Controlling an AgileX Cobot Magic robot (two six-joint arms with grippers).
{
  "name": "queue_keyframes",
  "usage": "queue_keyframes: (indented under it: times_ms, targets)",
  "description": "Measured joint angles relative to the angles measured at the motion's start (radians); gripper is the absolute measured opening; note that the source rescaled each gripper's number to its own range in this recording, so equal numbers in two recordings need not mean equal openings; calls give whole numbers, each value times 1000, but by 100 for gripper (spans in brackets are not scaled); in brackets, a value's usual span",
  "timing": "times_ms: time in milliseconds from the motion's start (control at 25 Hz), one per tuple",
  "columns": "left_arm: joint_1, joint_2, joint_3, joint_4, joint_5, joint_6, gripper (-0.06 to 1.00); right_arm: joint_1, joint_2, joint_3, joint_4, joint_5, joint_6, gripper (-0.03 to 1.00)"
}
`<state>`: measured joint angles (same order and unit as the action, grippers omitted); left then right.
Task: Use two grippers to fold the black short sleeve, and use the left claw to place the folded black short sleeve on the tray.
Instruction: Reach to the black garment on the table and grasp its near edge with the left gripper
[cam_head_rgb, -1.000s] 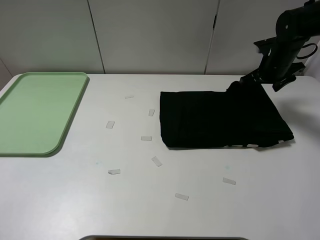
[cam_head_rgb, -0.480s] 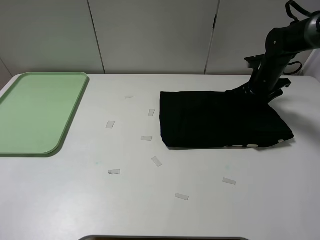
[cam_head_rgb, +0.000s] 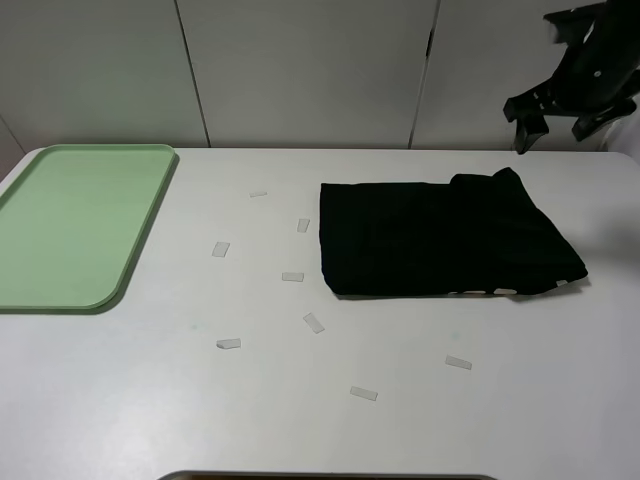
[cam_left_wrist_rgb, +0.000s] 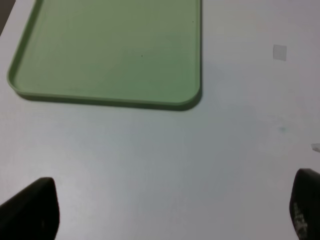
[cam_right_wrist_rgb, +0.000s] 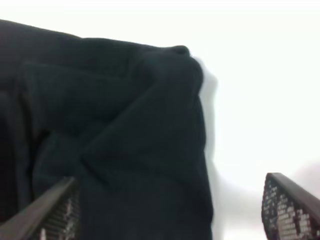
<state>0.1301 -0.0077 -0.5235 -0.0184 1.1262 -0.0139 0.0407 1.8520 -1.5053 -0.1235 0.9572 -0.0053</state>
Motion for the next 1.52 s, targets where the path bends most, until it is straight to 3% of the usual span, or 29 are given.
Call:
queue_keyframes:
  times_ms: [280,400,760,1120,1320,1520]
  targets:
    - [0,0,0,0,0,0,91,0,-146,0,19,205,-1,81]
    - [0,0,0,0,0,0,91,0,-176,0,24,245,-2,81]
    - [0,0,0,0,0,0,91,0,-413,254,167,258,-27,81]
    - [0,0,0,0,0,0,91,0,-796,562,175,262,-33,81]
    - [0,0,0,0,0,0,91,0,-1017,691,176,264,-9,96]
    - [0,0,0,0,0,0,91,0,-1226,790,156,266,5,100]
